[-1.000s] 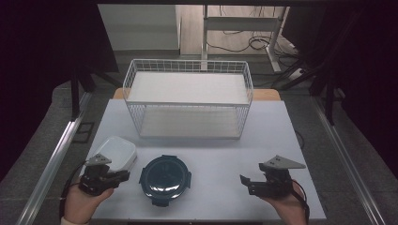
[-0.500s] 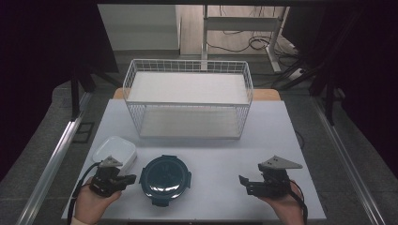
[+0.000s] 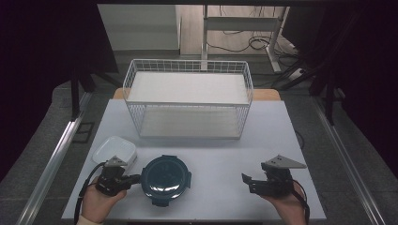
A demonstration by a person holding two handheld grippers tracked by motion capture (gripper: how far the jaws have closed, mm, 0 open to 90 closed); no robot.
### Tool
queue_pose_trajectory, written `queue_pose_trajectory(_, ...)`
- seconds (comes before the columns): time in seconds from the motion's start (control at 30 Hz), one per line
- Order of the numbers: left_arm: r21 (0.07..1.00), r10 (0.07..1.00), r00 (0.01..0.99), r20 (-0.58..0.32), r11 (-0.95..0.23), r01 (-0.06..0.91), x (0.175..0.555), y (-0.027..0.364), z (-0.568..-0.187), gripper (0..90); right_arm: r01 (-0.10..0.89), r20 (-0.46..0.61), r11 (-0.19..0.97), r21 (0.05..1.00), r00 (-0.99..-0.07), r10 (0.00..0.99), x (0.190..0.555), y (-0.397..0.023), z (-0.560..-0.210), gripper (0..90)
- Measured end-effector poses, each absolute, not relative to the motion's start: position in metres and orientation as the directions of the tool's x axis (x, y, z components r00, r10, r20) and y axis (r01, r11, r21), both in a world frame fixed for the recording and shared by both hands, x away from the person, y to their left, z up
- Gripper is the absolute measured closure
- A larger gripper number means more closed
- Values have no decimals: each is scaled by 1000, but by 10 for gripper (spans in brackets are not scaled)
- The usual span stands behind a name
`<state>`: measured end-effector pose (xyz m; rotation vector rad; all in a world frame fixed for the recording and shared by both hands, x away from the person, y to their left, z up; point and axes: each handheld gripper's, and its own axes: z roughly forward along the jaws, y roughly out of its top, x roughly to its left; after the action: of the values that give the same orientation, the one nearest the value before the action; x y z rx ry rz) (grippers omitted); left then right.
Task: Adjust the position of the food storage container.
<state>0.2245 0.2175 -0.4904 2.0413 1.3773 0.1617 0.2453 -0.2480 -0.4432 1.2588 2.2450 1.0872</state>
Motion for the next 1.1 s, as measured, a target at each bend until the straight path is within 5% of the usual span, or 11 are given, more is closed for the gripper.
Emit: queue_pose_trajectory(1.1,585,809,492,-321,-239,775,228,189,-489,900,577,59,338,744,-559,827,246,-242,-448,171)
